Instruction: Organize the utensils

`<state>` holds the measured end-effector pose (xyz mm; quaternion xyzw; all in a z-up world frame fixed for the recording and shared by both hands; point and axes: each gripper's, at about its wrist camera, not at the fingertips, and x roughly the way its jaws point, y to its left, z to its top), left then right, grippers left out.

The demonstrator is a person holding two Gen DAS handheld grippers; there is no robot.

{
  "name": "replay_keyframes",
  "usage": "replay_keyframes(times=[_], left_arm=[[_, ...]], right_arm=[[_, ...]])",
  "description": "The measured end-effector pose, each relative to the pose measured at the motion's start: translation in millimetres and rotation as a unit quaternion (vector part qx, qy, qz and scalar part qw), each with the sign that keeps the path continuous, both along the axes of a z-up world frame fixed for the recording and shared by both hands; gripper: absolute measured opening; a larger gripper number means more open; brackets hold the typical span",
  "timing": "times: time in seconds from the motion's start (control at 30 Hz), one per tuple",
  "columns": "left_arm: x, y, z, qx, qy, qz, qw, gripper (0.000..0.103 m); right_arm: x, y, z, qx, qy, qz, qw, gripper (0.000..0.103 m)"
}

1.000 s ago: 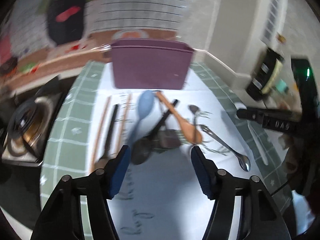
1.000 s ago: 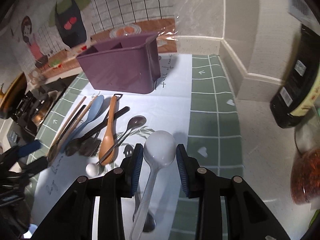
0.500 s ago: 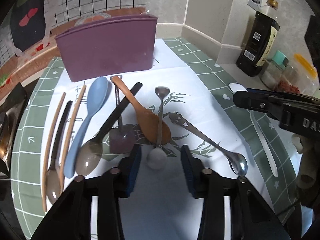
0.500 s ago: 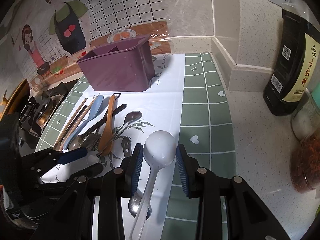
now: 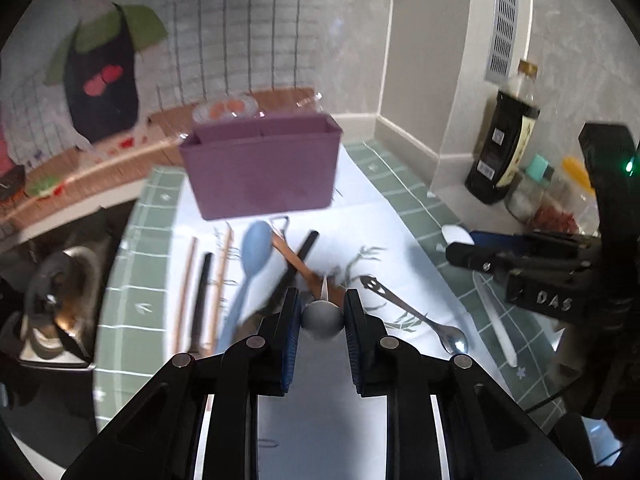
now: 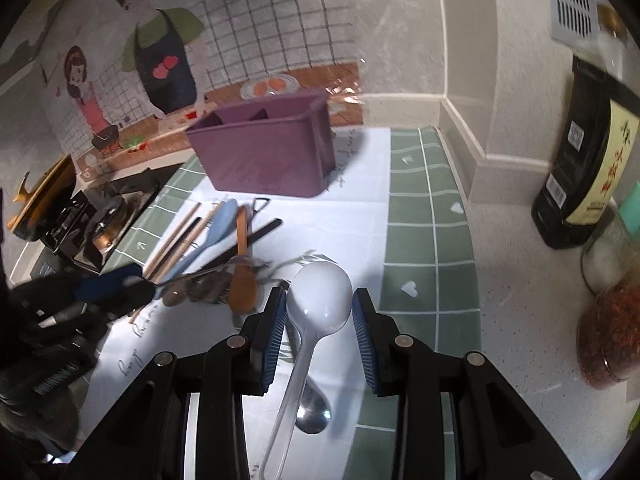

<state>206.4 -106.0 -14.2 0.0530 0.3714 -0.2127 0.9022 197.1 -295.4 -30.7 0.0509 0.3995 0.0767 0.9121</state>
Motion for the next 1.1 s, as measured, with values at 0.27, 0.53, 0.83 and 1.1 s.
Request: replay_keyframes(times=[0.27,0.53,0.83,1.1], left_arm=[[-10.9,23.8,27.3,0.003,-0.020,0.002,0.9998,0.022],[-7.9,35.2,33.9,0.007,-0.013,0.007,0.9999,0.022],[-10.7,47.5,44.8,-0.002,-0.015,0.011,0.9998,0.022],[-13.2,68.0,51.4,-0.017,-0.013,0.028,0.9994,0.022]], right_arm=[[-2.3,28.9,7.9,-0.018,-0.013,0.014,1.000,0.032],[-7.0,44.7,15.3,-0.020,-0.036,0.015,0.999,0.032],[-5.6,51.9,24.4,-0.027,-0.048,0.019,0.998,0.032],[2.1,61.6,29.7,-0.031,-0.050,0.030,0.998,0.032]])
